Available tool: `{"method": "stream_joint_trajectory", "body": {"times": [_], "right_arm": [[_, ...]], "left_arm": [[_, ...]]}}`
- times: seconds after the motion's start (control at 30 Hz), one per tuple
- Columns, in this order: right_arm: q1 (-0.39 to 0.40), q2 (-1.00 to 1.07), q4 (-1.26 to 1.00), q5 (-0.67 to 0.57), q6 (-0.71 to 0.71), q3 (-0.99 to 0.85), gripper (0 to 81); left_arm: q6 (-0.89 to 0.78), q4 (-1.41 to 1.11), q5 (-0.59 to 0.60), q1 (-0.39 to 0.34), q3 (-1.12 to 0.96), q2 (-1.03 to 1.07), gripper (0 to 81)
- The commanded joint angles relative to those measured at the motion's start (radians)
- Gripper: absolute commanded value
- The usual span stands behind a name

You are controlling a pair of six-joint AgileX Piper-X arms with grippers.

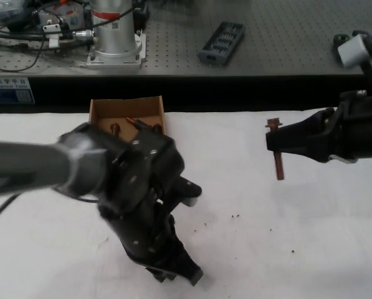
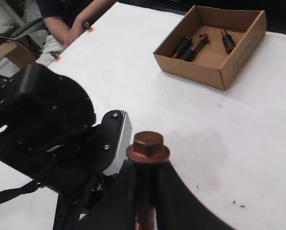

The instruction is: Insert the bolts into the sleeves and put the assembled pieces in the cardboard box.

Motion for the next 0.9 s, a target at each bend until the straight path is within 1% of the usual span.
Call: {"method": "stream_joint_trajectory", "body": {"times": [0.0,0.07,0.13,0.23,0.3,0.4,0.53,0.67,0.77,0.87], "right_arm": [[-0.022,0.025,-0.092,-0.091,0.031,-0.005,4.3],[-0.040,0.049,-0.156,-0.142,0.079,0.000,4.3],[-0.058,0.074,-0.264,-0.185,0.177,0.026,4.3],[-0.079,0.119,-0.563,-0.218,0.393,0.109,4.3],[-0.078,0.162,-0.785,-0.218,0.540,0.165,4.3],[-0.061,0.246,-1.014,-0.218,0.703,0.207,4.3],[-0.024,0.361,-1.166,-0.220,0.807,0.202,4.3],[0.015,0.457,-1.272,-0.226,0.882,0.186,4.3],[0.028,0.493,-1.315,-0.226,0.904,0.170,4.3],[0.028,0.511,-1.313,-0.232,0.904,0.152,4.3]], "left_arm": [[-0.094,-0.175,0.012,-0.001,0.116,-0.120,0.6],[-0.146,-0.288,0.014,-0.001,0.227,-0.198,0.6],[-0.223,-0.417,0.040,0.007,0.333,-0.283,0.6],[-0.347,-0.607,0.050,0.024,0.463,-0.391,0.6],[-0.365,-0.712,0.057,0.043,0.528,-0.446,0.6],[-0.364,-0.832,0.075,0.085,0.590,-0.490,0.6],[-0.357,-0.933,0.137,0.148,0.601,-0.465,0.6],[-0.358,-1.044,0.246,0.200,0.598,-0.389,0.6],[-0.358,-1.116,0.325,0.208,0.598,-0.317,0.6],[-0.358,-1.175,0.356,0.208,0.598,-0.272,0.6]]}}
